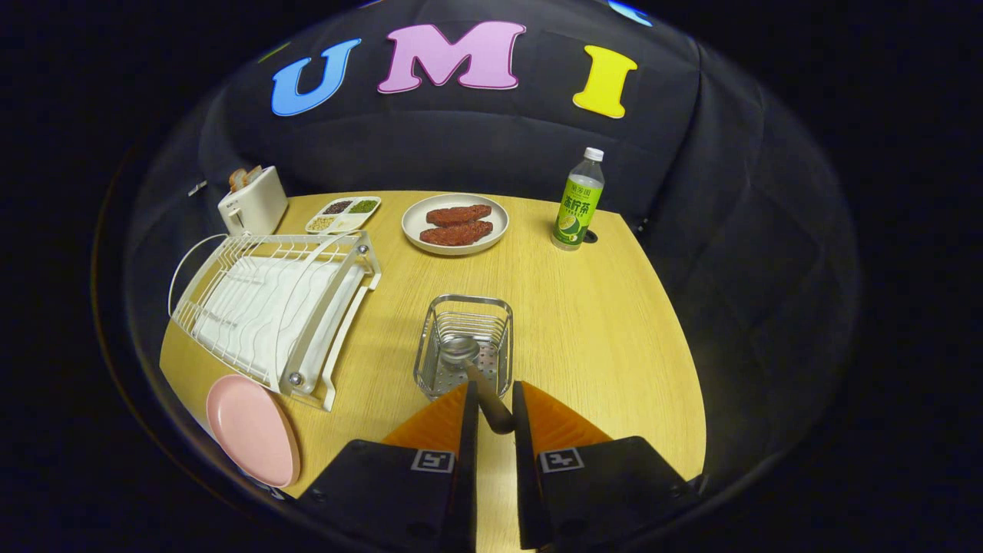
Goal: Take the plate from the dish rack, then take the spoon from the basket and place it into the plate.
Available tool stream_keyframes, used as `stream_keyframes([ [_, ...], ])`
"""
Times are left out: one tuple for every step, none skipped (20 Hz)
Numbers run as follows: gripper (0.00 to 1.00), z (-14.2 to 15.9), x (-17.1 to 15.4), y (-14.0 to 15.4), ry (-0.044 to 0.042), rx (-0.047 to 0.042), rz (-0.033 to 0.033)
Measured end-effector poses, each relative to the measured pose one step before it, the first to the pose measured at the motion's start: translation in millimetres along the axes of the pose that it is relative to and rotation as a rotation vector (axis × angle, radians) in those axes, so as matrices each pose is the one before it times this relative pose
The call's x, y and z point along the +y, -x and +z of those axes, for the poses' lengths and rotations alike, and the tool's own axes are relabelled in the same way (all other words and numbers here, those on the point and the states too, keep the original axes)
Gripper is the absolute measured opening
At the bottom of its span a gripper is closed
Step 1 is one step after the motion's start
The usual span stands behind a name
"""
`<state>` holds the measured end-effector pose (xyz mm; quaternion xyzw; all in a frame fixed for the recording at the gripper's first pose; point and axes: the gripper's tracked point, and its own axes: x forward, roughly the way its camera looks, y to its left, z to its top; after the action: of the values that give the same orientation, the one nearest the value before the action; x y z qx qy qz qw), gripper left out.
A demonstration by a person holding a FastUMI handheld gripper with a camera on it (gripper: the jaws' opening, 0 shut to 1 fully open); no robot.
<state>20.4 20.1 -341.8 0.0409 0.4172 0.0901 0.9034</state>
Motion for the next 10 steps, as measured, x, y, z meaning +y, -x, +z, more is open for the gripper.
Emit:
stream_keyframes([
  [0.26,3.41,2.46,0.17,-0.01893,0.00728,0.01321],
  [0.25,2.01,5.72,-0.48,-0.03647,0.00231,0.02798],
  [0.20,-0.62,7.87,0.32,-0.04354,0.00776,0.03298],
  [0.17,-2.73,2.34,-0.15,-0.02380,0.00965,0.00320],
  [0.14,2.14,0.46,-1.38,-0.00833,-0.00454,-0.00028],
  [0.13,1.24,0.25,0.17,-0.00390,-0.00076,-0.00340],
  [0.11,1.24,-0.43,1.75,-0.00434,-0.00308,-0.00913],
  [0.10,3.61,-0.96,1.59,-0.00786,-0.00809,-0.01013],
  [0.10,4.60,0.23,2.36,-0.00649,-0.01123,-0.00467],
  [0.10,-1.07,-2.15,2.59,-0.00111,-0.00359,-0.00658],
])
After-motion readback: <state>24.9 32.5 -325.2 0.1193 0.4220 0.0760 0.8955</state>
